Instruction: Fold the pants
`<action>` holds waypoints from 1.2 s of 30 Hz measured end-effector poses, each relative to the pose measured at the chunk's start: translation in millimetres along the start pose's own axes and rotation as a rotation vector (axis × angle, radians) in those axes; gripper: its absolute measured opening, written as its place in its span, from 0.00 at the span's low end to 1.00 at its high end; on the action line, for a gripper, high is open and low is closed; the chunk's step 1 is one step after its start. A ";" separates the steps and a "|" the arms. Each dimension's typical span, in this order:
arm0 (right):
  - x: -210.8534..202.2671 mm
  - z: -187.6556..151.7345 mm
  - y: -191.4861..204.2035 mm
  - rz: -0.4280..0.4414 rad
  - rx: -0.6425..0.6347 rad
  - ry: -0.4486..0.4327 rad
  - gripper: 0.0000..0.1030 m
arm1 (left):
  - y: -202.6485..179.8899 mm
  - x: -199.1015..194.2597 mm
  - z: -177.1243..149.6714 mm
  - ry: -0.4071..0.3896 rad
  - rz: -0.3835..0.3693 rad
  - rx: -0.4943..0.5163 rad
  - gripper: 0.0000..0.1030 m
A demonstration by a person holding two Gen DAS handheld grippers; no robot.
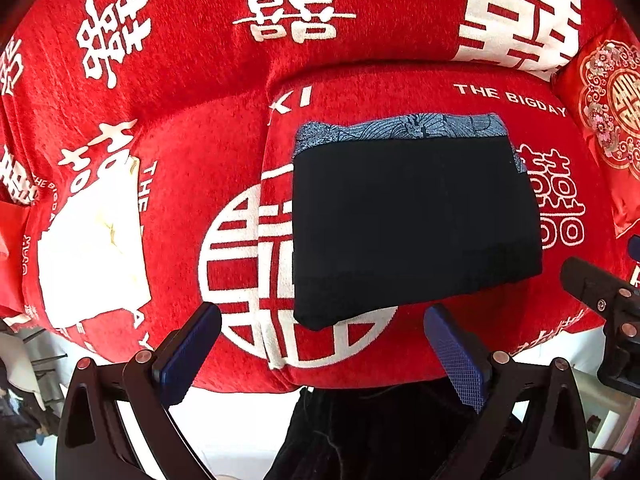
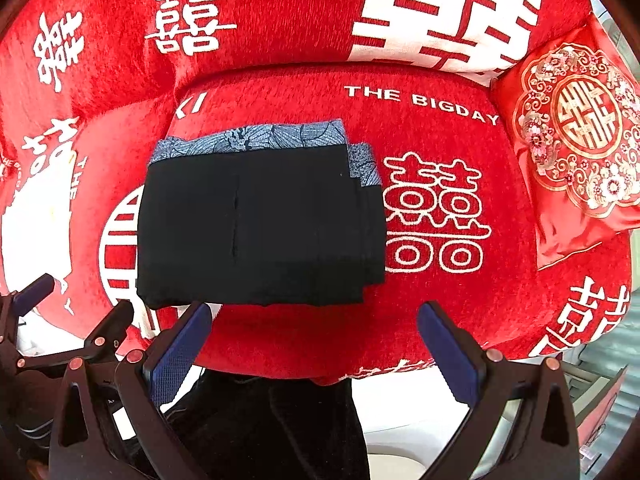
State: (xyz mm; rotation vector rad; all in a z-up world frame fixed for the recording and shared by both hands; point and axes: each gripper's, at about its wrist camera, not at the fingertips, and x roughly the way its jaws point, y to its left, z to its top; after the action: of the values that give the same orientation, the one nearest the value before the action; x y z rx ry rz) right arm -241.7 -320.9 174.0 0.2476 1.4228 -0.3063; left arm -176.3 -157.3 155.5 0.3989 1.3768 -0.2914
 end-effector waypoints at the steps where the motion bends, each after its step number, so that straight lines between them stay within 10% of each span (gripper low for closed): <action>1: -0.3 0.3 0.1 -0.001 0.000 -0.001 1.00 | 0.3 0.0 -0.2 0.000 0.000 0.001 0.99; 36: -13.1 -11.3 9.7 -0.016 0.012 -0.023 1.00 | 11.6 -11.1 -8.9 -0.036 -0.024 -0.029 0.99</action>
State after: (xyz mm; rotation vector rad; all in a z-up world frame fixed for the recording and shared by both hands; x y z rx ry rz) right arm -250.3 -307.1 185.3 0.2418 1.4007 -0.3305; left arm -181.2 -143.3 166.4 0.3516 1.3495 -0.2972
